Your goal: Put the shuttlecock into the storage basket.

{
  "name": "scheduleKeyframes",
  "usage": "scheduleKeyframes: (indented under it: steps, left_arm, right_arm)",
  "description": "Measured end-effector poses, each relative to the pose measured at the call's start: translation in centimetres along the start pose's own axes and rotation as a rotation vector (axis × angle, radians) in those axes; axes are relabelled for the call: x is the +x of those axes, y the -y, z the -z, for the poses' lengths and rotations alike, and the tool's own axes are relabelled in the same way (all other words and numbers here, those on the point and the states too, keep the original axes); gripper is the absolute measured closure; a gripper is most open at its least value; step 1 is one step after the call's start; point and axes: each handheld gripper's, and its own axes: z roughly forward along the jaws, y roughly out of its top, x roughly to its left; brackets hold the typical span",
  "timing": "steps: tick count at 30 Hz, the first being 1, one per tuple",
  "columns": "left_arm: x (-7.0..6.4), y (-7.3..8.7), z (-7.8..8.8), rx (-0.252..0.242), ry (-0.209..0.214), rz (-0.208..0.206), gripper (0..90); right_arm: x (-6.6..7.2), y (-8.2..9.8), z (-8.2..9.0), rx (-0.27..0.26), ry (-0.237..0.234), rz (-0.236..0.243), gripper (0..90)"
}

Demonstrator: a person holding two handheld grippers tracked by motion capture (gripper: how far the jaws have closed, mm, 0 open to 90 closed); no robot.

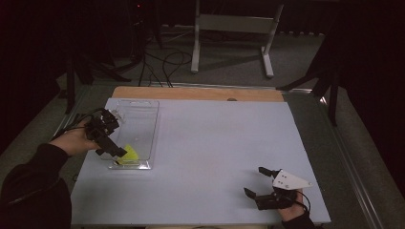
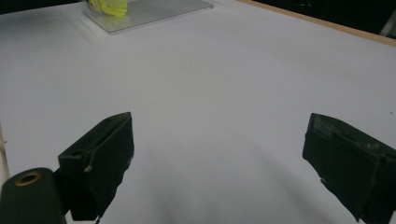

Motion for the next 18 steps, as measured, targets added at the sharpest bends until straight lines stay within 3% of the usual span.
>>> scheduleKeyframes:
  steps: [8, 18]
  left_arm:
    - [-0.8, -1.4, 0.5, -0.024, 0.006, -0.027, 0.0]
    - [-2.2, -3.4, 0.8, -0.089, 0.042, -0.057, 0.0]
  right_arm:
    - [-0.1, 0.0, 0.1, -0.004, 0.006, -0.004, 9.0]
    - [0.0, -0.1, 0.3, -0.003, 0.012, -0.002, 9.1]
